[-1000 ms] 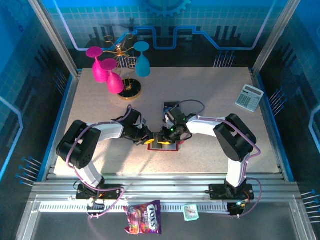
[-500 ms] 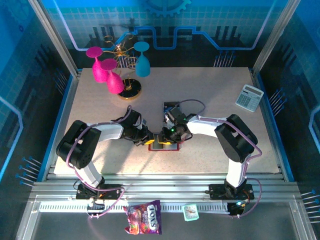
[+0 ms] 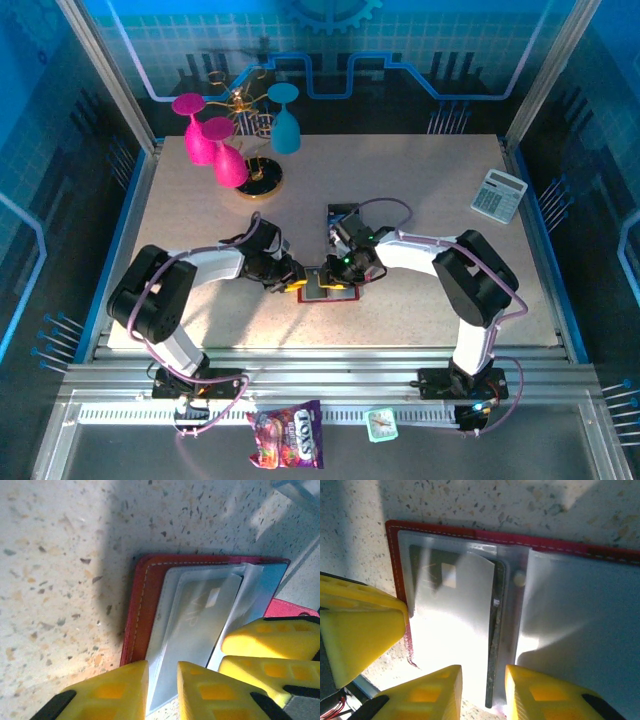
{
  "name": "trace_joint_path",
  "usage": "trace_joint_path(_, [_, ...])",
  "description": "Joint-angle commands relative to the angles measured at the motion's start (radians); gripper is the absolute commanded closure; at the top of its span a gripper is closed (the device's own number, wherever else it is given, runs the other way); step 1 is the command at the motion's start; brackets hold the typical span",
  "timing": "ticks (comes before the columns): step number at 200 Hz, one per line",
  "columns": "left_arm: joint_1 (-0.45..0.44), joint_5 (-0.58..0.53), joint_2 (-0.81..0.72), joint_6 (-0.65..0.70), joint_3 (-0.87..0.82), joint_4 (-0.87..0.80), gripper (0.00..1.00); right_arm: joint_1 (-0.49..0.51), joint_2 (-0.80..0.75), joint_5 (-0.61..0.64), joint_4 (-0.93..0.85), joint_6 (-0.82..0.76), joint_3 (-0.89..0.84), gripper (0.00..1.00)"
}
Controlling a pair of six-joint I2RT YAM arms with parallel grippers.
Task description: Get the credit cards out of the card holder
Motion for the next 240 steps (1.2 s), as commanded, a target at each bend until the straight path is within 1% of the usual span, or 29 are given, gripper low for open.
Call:
trace_joint_path(1, [0.009,-0.032,-0.038,0.009,0.024,-0.062,0.78,-0.005,-0.04,-0.001,-0.012,0.0,0.012,0.71])
trace_joint_path(28, [0.009,-0.019,-0.017,-0.017,-0.007,-0.017,0.85,-0.02,-0.027,-0.057,0.061,0.03,0.001,0.72])
trace_joint_path(53, [0.009,-0.013,0.016,-0.013,-0.015,-0.001,0.88,-0.032,-0.001,-0.092,0.094,0.038,0.002,0.72])
trace_joint_path(96, [0.009,-0.031,0.042,-0.002,-0.018,-0.012,0.88,-0.043,0.033,-0.119,0.111,0.038,0.0,0.72])
trace_joint_path(148, [0.008,-0.03,0.055,0.007,-0.014,-0.02,0.89,-0.046,0.063,-0.104,0.094,0.025,-0.002,0.72])
trace_joint_path(196, [0.009,-0.032,0.06,0.018,-0.006,-0.038,0.89,-0.049,0.035,-0.04,0.039,-0.001,-0.022,0.71])
trace_joint_path(240, [0.009,-0.033,0.061,0.022,-0.004,-0.048,0.9,-0.057,0.014,-0.032,0.033,-0.007,-0.036,0.7])
